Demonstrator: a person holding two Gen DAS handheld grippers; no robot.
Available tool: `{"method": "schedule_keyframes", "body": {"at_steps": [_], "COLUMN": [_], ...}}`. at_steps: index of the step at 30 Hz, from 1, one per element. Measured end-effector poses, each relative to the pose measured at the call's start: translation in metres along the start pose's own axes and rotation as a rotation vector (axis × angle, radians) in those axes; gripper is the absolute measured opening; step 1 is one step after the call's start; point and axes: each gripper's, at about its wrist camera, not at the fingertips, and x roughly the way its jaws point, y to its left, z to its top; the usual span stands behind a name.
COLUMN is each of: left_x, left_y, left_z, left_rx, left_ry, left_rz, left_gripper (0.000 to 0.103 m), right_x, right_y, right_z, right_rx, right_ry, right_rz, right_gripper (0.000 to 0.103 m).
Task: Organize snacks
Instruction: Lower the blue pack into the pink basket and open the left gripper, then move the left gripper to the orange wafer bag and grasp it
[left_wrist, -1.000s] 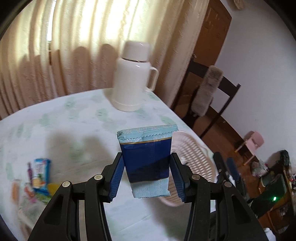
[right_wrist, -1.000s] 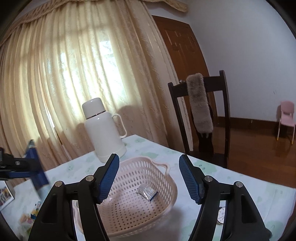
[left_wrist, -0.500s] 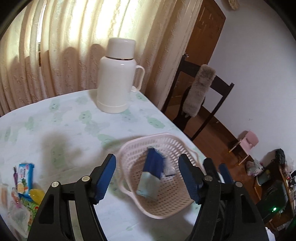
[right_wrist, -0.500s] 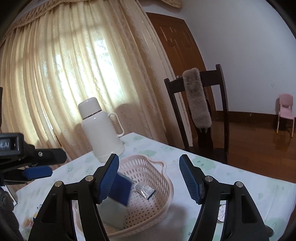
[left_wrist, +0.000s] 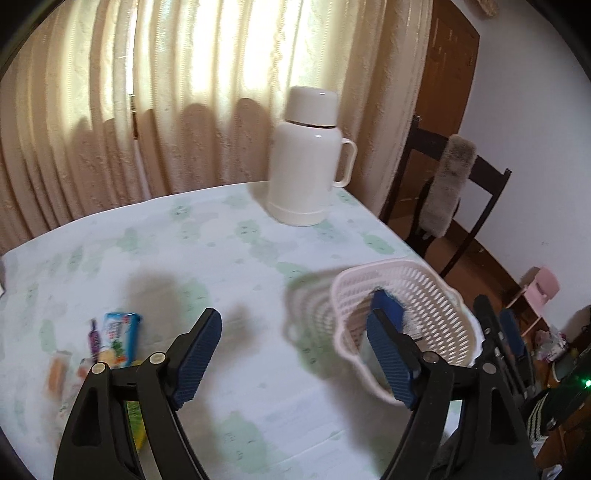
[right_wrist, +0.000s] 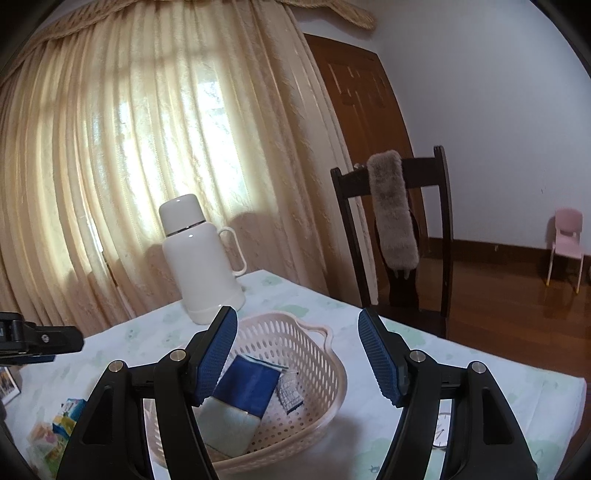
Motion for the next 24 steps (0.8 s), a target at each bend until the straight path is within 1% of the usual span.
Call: {"method": "schedule_keyframes", "body": {"at_steps": [3, 9, 12, 14, 21, 24], "left_x": [-0.011, -0.03, -0.042, -0.047, -0.067, -0.074], "left_y": [0.014, 0.046, 0.066, 0.075, 0.116, 0.138], "left_z": [-0.007, -0.022, -0.034, -0.039, -0.064, -0.076], "left_rx": [-0.009, -0.044, -0.063, -0.075, -0.131, -0.159], "left_ry": [-0.013, -0.022, -0.035, -0.033, -0.025, -0.017], "left_rz": [0.039, 0.09, 0.161, 0.189, 0.235, 0.27], "left_gripper": [0.078, 0.079, 0.079, 0.079, 0.079, 0.079], "right_x": [-0.001, -0.001, 0.0, 0.001, 0.002, 0.003], "right_y": [0.002, 0.003, 0.004, 0.005, 0.012, 0.014], "right_z": [0.0, -0.001, -0.002, -0.002, -0.006, -0.007], "right_rx": [-0.013, -0.021, -0.035, -0.046, -0.097, -0.116], "right_ry": [-0.003, -0.004, -0.002, 0.002, 0.002, 0.005], "right_rz": [-0.002, -0.009, -0.016, -0.019, -0.029, -0.034], "right_gripper": [0.07, 0.071, 0.071, 0.071, 0.071, 0.072]}}
